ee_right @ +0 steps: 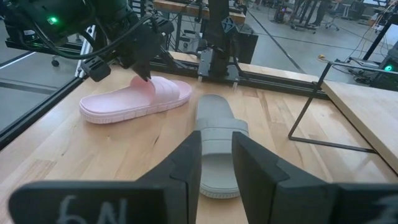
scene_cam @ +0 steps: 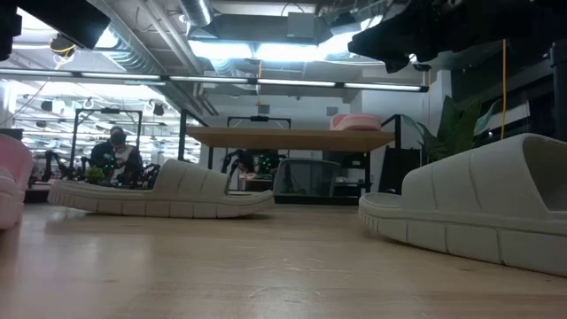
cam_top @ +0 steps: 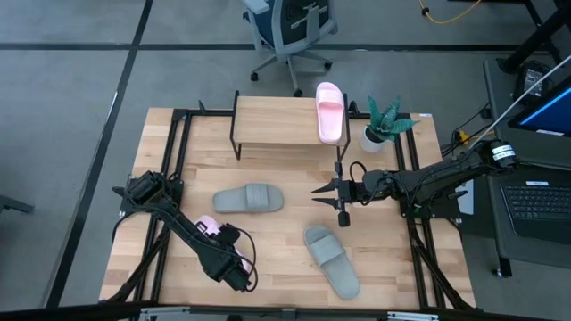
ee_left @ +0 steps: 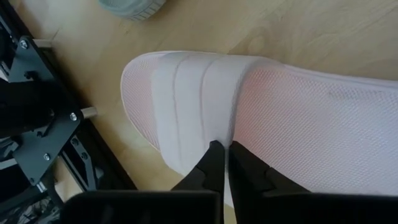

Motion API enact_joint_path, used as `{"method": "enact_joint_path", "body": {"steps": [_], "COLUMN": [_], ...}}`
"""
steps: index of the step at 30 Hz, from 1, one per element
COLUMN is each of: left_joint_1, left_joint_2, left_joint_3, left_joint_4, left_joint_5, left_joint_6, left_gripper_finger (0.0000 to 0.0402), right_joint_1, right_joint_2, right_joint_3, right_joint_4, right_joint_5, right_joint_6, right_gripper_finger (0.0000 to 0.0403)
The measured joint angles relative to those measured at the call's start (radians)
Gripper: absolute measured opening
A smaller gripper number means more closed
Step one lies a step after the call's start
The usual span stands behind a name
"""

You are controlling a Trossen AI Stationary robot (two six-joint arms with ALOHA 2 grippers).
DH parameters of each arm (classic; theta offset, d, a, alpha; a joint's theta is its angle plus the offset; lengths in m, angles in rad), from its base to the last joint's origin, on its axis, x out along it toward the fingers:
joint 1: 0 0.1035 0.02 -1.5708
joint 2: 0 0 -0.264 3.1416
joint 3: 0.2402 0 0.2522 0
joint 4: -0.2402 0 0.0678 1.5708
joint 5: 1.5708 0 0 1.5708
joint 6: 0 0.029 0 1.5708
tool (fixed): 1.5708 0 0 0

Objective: Pick and place slides into the shelf
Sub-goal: Put the pink slipper on the shelf

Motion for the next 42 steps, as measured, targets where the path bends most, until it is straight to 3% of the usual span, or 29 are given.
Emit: {"method": "enact_joint_path", "body": {"steps": [8,14,20,25,34,42], "left_joint_1": [0.000,-0.001,-0.015,-0.021,0.001,0.030], "left_joint_2": [-0.001,-0.002,-0.003,-0.003,-0.018,-0.136], "left_joint_3": [0.008,0.081,0.155,0.213,0.313,0.323], "left_joint_4": [-0.068,-0.114,-0.115,-0.115,-0.115,-0.116], "left_joint_5": [-0.001,-0.017,-0.122,-0.204,-0.344,-0.487], "left_joint_6": [0.026,0.060,0.115,0.195,0.378,0.461], "left_gripper_finger": [0.0002,0.0001,0.0000,0.0000,0.0000,0.0000], "right_joint_1": [0.000,0.000,0.000,0.000,0.008,0.083], "right_joint_2": [0.000,0.000,0.000,-0.012,-0.167,-0.330], "right_joint_3": [0.000,0.000,0.000,0.000,0.001,0.001], "right_joint_4": [0.000,0.000,0.004,0.012,-0.031,-0.202], "right_joint_5": [0.000,0.000,-0.007,-0.072,-0.072,-0.072], "right_joint_6": [0.000,0.000,0.000,-0.001,-0.032,-0.040], "right_gripper_finger": [0.0090,0.0090,0.0090,0.0090,0.0090,0.0090]}}
